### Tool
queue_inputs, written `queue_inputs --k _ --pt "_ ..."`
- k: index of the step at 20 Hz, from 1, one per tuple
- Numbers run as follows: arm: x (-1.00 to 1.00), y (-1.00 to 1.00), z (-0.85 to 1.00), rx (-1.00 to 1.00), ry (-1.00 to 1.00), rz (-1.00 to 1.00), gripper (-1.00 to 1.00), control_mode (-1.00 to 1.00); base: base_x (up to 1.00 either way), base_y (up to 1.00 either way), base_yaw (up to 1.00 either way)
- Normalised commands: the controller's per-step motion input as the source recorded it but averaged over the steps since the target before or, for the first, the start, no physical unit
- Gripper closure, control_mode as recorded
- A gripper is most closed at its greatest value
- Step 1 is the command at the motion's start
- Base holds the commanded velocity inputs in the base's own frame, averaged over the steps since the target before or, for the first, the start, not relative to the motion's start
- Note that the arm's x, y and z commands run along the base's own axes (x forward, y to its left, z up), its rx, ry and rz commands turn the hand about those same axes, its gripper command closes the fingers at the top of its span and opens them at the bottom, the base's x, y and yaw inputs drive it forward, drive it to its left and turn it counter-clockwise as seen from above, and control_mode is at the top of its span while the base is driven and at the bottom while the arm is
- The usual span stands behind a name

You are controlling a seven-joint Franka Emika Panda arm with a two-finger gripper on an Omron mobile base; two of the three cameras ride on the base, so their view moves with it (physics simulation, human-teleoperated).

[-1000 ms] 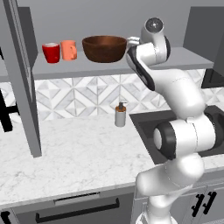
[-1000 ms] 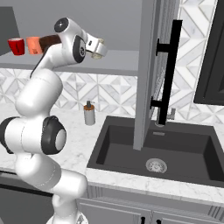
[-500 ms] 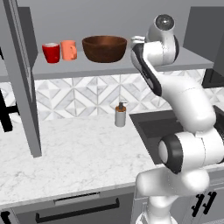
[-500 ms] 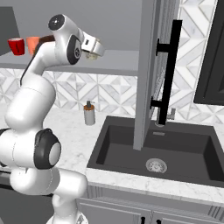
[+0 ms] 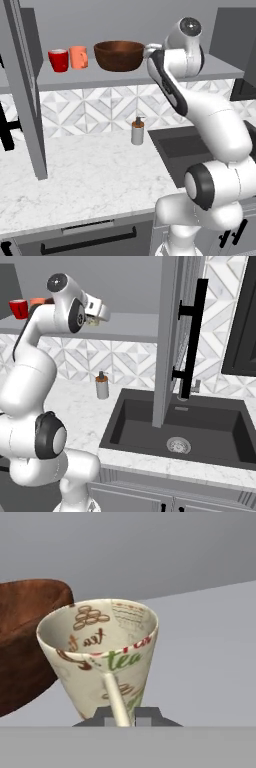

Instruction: Gather all objects into one cabinet and sort the glasses and bowls to opposite sides.

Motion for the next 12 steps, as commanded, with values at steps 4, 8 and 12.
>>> queue_inputs --k 4,8,12 --pt "-0.02 0.53 0.03 0.0 0.07 0.16 1.0 -1.0 0.0 0.0 0.0" --pt "0.06 0.62 0.04 0.01 0.07 0.2 1.0 -1.0 0.0 0.0 0.0" --pt "0.06 0.6 0.0 0.03 0.06 0.21 1.0 -1.0 0.0 0.0 0.0"
